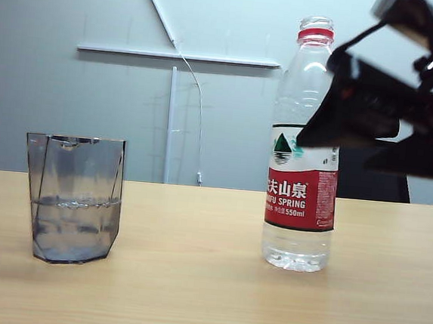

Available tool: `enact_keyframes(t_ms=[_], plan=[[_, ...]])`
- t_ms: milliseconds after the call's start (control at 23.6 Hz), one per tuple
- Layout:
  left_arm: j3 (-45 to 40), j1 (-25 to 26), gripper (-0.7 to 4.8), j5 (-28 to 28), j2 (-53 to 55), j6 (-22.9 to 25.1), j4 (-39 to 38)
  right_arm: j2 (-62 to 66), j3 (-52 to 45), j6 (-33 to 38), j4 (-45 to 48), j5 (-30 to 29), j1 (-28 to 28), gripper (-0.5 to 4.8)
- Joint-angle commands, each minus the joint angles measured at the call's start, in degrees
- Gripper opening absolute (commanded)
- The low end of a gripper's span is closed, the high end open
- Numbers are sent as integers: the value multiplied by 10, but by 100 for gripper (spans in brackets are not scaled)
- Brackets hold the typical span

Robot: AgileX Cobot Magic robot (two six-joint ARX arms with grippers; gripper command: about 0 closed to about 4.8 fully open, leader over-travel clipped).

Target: Pick up the mineral water bottle on the table and pour water into the mug until it's half full.

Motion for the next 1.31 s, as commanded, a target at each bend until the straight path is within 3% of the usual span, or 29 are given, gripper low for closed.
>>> enact_keyframes(t_ms=[42,169,381,423,508,550,592,719,1311], plan=[[1,52,-2,0,1,-2,5,-71,2,2,-53,5,6,479],[1,134,-2,-1,1,-2,5,-175,2,28,-124,3,6,479],[1,219,-2,-2,1,-2,5,-309,2,43,-227,10,6,479],[1,230,-2,-2,1,-2,5,-338,2,43,-251,25,6,447],[1,251,-2,-2,1,-2,5,-391,2,40,-292,50,6,330],[1,258,-2,-2,1,-2,6,-413,2,38,-307,54,6,268],[1,265,-2,0,1,-2,5,-436,2,35,-326,65,6,152],[1,278,-2,-2,1,-2,6,-458,2,25,-340,65,6,-8],[1,282,-2,-2,1,-2,5,-470,2,23,-343,80,6,-6]])
